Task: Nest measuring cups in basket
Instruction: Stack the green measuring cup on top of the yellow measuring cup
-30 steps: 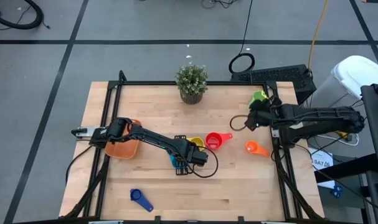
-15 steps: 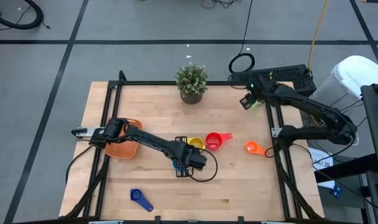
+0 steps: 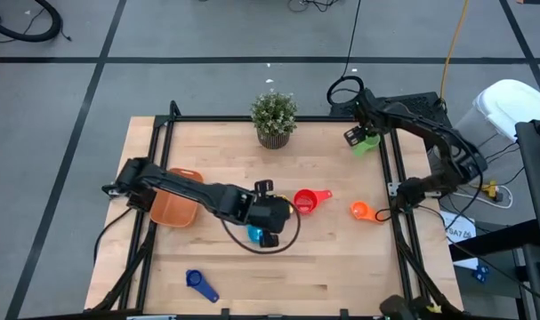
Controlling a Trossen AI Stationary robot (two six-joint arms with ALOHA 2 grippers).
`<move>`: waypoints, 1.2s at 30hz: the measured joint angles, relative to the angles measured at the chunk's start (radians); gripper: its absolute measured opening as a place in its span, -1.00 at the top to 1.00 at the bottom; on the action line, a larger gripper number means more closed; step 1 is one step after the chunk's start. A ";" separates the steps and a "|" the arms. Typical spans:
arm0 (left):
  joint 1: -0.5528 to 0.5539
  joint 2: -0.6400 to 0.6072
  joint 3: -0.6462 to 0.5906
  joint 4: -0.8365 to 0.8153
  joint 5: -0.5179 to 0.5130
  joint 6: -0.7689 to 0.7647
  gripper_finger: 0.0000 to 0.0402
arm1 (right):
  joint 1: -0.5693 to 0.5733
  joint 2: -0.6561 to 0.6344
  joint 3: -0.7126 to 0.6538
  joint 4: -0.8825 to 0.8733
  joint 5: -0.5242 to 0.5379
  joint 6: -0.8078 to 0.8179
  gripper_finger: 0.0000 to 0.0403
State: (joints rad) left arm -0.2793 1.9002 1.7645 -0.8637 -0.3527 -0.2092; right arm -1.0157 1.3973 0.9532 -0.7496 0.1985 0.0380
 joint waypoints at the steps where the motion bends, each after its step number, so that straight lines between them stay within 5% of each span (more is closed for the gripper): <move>1: -0.003 -0.007 0.000 0.000 -0.015 0.000 0.24 | -0.005 0.014 0.003 -0.001 -0.006 0.002 0.10; 12: -0.049 -0.031 -0.001 -0.009 -0.097 -0.061 0.24 | -0.020 0.169 0.013 0.024 -0.043 0.060 0.10; 26: -0.126 -0.031 -0.001 -0.083 -0.206 -0.224 0.24 | 0.012 0.207 0.013 0.045 -0.050 0.040 0.25; 32: -0.137 -0.031 -0.001 -0.076 -0.225 -0.240 0.24 | 0.064 0.207 0.013 0.182 -0.237 0.130 0.28; 36: -0.137 -0.031 -0.001 -0.075 -0.225 -0.263 0.24 | 0.110 0.207 0.013 0.338 -0.256 0.193 0.29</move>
State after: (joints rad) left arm -0.4164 1.8690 1.7634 -0.9386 -0.5774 -0.4726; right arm -0.9052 1.6039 0.9657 -0.4119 -0.0574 0.2311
